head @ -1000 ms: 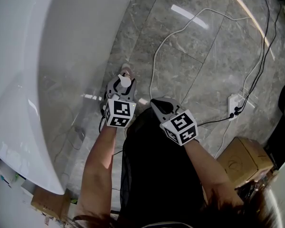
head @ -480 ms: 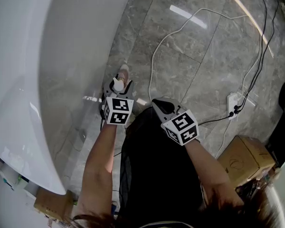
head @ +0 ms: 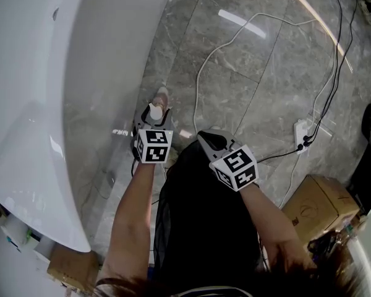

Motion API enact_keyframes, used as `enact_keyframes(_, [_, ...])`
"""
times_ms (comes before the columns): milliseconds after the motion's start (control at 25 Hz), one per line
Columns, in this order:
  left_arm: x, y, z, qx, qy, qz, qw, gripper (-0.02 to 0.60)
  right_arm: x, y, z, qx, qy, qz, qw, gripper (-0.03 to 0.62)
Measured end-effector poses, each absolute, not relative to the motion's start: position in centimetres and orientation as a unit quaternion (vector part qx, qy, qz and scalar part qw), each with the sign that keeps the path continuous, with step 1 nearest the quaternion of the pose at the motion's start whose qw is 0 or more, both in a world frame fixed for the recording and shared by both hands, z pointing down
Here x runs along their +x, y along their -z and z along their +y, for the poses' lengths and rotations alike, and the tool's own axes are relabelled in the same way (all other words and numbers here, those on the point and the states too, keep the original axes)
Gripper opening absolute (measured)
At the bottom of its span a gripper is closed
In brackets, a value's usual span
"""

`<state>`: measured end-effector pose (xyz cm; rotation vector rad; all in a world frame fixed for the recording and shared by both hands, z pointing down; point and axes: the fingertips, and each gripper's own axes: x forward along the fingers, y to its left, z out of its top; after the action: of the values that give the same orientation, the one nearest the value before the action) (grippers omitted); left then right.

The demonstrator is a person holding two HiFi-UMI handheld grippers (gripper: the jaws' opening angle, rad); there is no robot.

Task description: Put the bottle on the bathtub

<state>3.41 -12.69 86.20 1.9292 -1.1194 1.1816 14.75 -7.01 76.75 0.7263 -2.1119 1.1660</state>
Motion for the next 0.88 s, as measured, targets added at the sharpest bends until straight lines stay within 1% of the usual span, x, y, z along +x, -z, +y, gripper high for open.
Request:
enact_keyframes(360, [2.6,-82.7,-11.4,0.704,-0.419,-0.455,0.348,0.258,13.9,-73.8,-7.2,0.287,-0.445,-0.795,0.295,0.028])
enact_keyframes(600, [2.7,-79.0,-11.3,0.701,-0.399,-0.472,0.355,0.256,13.5,-71.1,-8.2,0.298,-0.442,-0.796,0.288,0.028])
enact_keyframes(880, [3.3,-73.6,-11.3,0.701,-0.328,-0.503,0.385,0.238,13.5,-68.0,-9.3,0.319,-0.438,-0.793,0.28,0.028])
